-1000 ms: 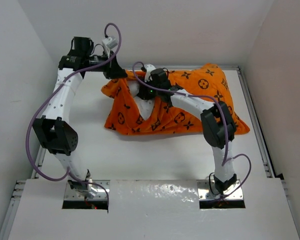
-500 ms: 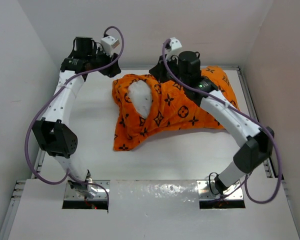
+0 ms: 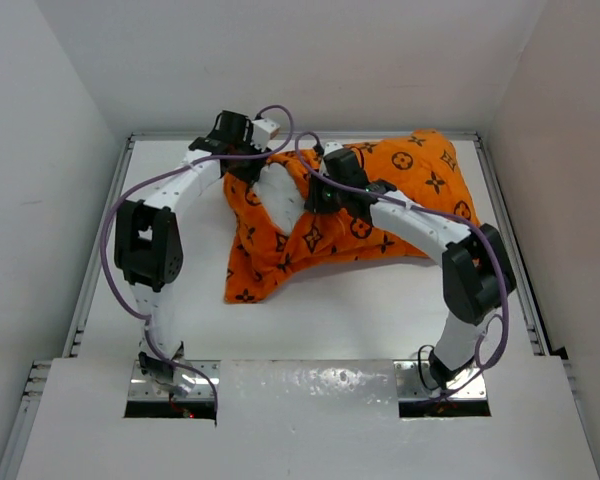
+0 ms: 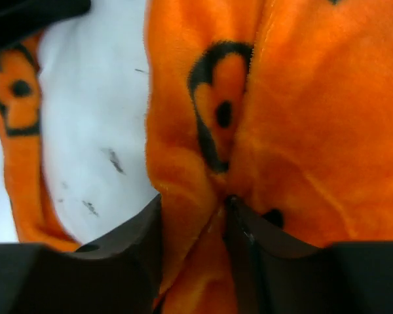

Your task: Put the pillow into the pillowcase

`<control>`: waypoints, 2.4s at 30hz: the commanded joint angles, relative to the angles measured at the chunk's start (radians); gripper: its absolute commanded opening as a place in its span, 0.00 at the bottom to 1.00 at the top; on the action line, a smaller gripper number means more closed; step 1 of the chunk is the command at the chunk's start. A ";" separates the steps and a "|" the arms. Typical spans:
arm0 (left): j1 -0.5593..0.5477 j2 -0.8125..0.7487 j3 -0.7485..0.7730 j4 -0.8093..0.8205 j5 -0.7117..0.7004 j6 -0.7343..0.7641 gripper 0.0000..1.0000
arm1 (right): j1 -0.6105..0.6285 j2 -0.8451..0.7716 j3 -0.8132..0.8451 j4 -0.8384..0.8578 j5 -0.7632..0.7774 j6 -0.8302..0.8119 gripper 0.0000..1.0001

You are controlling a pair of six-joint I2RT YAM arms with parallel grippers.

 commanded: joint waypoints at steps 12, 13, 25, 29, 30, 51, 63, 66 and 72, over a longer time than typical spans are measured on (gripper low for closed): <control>0.039 -0.068 -0.093 0.106 -0.299 0.033 0.35 | 0.006 -0.173 -0.018 0.167 -0.259 -0.243 0.00; 0.039 -0.058 -0.081 0.103 -0.298 0.029 0.28 | 0.006 -0.173 -0.009 0.158 -0.302 -0.235 0.00; 0.138 -0.093 0.565 -0.158 0.579 0.039 0.00 | -0.120 -0.207 -0.020 0.431 -0.523 -0.051 0.00; 0.062 -0.113 0.455 -0.156 0.988 -0.058 0.00 | -0.121 -0.165 0.045 0.471 -0.517 -0.017 0.00; 0.034 -0.111 0.416 -0.155 1.012 -0.082 0.00 | -0.120 -0.156 0.051 0.484 -0.507 -0.008 0.00; 0.454 -0.027 0.281 -0.103 0.276 -0.074 0.43 | -0.142 -0.323 -0.021 -0.082 -0.249 -0.183 0.38; 0.474 0.084 -0.162 -0.131 0.399 0.231 1.00 | -0.127 -0.549 -0.558 -0.056 -0.273 0.036 0.98; 0.445 0.084 -0.202 -0.051 0.415 0.197 1.00 | -0.138 -0.578 -0.662 0.067 -0.233 0.101 0.99; 0.427 0.132 -0.248 0.035 0.350 0.115 0.63 | -0.221 -0.485 -0.756 0.340 -0.198 0.236 0.99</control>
